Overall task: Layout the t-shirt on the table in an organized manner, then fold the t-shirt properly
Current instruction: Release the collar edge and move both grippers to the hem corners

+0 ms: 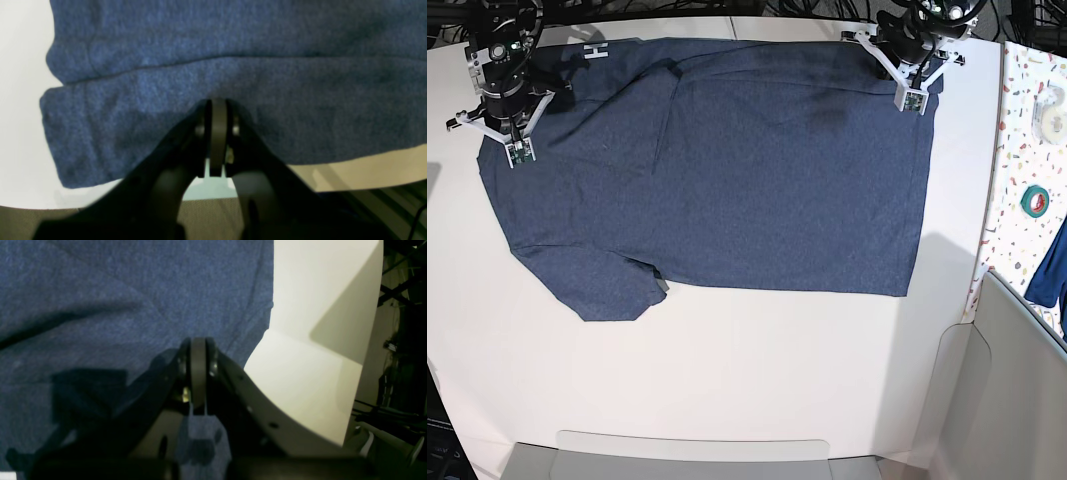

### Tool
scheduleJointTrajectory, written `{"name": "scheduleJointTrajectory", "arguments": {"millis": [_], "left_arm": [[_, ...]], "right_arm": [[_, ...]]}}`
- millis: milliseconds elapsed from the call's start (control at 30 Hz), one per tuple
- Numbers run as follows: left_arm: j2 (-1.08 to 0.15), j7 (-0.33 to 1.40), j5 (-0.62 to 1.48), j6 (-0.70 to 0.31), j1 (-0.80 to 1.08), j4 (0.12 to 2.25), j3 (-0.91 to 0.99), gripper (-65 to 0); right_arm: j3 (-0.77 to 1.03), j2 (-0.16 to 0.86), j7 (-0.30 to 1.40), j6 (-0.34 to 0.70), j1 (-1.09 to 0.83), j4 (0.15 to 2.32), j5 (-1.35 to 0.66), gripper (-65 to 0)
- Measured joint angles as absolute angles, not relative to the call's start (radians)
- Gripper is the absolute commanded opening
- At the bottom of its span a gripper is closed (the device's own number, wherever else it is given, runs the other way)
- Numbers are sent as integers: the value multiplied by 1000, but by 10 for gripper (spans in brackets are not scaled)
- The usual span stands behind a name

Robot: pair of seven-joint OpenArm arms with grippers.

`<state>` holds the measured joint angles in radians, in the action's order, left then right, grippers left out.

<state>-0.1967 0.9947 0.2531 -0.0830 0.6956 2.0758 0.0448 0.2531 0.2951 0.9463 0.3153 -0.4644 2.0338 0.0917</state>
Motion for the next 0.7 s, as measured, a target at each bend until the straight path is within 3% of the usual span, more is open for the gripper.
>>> {"name": "scheduleJointTrajectory", "arguments": {"millis": [167, 500, 700], "left_arm": [[-197, 994, 253, -83, 698, 2076, 46, -650], [-194, 960, 263, -90, 691, 2077, 222, -650], [-194, 961, 469, -98, 654, 2077, 350, -650]], "right_arm": [[254, 270, 946, 318, -449, 2034, 83, -650], [254, 270, 947, 318, -435, 2033, 91, -650], [254, 271, 942, 318, -418, 2033, 91, -650]]}}
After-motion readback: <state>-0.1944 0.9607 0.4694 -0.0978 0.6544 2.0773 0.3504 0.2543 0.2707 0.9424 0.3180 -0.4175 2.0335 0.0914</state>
